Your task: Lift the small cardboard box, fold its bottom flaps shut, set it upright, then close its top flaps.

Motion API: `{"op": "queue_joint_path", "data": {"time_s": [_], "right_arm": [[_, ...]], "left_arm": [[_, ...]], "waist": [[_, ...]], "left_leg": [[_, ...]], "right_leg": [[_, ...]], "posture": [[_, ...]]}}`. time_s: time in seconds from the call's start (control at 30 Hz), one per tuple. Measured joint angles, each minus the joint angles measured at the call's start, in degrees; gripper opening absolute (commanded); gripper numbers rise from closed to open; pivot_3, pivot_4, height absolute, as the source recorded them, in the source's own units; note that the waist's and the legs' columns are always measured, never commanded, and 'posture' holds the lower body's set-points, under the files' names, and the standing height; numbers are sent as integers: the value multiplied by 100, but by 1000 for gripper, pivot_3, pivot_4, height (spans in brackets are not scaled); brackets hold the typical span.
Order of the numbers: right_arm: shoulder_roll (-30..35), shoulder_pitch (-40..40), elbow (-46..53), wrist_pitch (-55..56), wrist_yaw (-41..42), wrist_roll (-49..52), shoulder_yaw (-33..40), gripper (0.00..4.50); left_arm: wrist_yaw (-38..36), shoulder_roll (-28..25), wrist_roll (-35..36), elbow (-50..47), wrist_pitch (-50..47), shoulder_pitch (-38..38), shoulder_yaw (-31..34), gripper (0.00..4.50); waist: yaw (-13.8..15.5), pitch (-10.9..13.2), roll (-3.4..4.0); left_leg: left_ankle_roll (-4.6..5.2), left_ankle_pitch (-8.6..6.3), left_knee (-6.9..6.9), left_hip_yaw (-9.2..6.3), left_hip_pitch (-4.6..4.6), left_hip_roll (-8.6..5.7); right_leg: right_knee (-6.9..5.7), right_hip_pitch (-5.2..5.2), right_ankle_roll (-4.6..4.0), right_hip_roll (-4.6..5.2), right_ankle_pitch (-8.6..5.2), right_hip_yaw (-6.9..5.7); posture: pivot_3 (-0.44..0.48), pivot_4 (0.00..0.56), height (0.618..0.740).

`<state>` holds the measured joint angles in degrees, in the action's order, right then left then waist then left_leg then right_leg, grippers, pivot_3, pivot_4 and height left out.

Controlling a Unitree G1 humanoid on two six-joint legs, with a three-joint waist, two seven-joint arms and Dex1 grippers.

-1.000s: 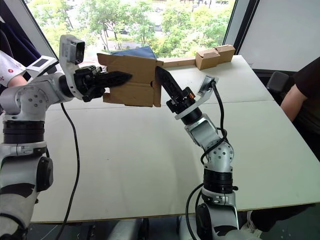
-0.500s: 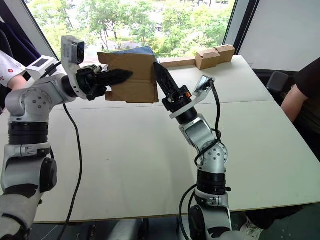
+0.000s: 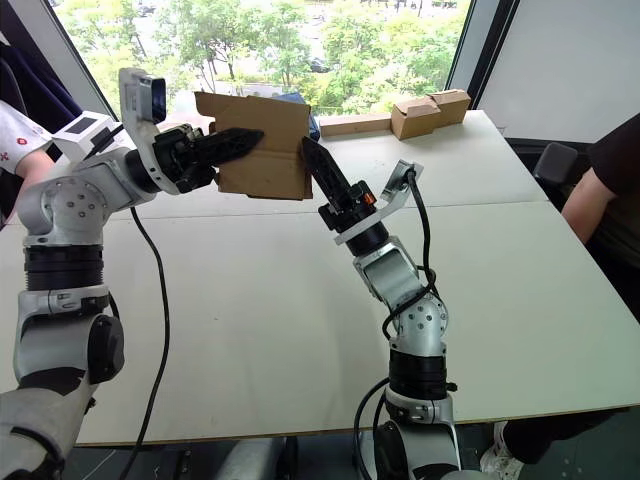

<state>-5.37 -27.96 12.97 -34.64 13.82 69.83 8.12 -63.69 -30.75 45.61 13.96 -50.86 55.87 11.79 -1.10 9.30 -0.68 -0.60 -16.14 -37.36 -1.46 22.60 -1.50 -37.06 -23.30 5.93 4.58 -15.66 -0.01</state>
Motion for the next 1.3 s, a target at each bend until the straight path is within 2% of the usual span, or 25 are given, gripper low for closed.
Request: {"op": "queue_joint_path", "data": {"time_s": [0.57,1.3], "right_arm": [[303,557,497,-119,82,-222,-323,1838],[70,397,420,11,107,-779,-591,1838]], "left_arm": [[21,-2,-9,167,115,10,30,0],[164,5,3,129,185,9,85,0]], "waist": [[1,0,0],[0,0,0]], "left_leg": [[0,0,0,0,0,0],[-1,0,0,0,0,0]], "right_leg": [[0,0,0,-1,0,0],[0,-1,0,-2,0,0]], "posture": [[0,150,737],[0,150,737]]}}
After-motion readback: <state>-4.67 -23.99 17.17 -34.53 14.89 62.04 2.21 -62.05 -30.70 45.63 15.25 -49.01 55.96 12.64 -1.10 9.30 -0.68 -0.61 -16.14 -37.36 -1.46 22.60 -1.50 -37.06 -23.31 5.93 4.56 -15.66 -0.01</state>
